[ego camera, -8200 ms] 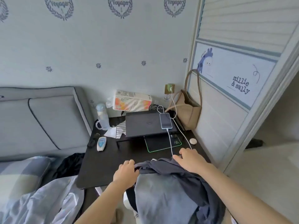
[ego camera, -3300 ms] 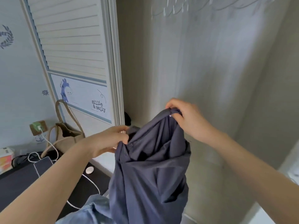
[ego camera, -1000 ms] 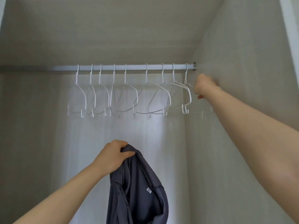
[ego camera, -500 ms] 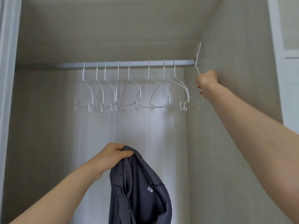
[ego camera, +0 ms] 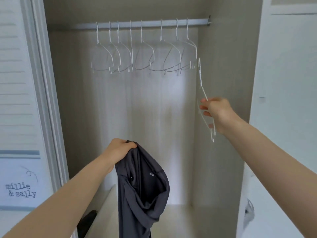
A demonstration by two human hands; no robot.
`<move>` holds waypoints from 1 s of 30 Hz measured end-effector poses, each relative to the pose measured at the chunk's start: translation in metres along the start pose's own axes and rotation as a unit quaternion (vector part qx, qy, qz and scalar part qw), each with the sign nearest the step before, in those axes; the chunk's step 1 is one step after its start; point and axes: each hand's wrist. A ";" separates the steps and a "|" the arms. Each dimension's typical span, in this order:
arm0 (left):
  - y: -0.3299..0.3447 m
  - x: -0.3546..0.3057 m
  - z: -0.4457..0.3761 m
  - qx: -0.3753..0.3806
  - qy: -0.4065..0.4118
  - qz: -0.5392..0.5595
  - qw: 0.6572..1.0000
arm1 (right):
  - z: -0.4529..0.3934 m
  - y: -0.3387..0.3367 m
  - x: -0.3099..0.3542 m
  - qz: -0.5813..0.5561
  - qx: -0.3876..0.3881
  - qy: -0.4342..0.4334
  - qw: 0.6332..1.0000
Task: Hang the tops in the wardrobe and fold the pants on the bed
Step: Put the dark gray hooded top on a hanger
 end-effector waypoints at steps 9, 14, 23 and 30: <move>-0.009 0.047 0.035 -0.060 -0.043 0.040 0.996 | 0.112 -0.041 -0.026 -0.247 0.277 0.197 0.908; -0.024 0.076 0.039 -0.068 -0.039 -0.026 0.997 | 0.130 -0.068 -0.044 -0.325 0.420 0.206 0.822; -0.043 0.108 0.050 -0.114 -0.018 -0.138 0.984 | 0.137 -0.095 -0.058 -0.294 0.518 0.216 0.774; -0.035 0.090 0.078 -0.053 0.041 -0.134 0.989 | 0.162 -0.063 -0.074 -0.267 0.534 0.226 0.770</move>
Point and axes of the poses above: each hand's wrist, its own z-axis away from the middle knuckle, its own y-axis out of the palm, x = y × z, and after that the axes turned 12 degrees about -y, right-handed
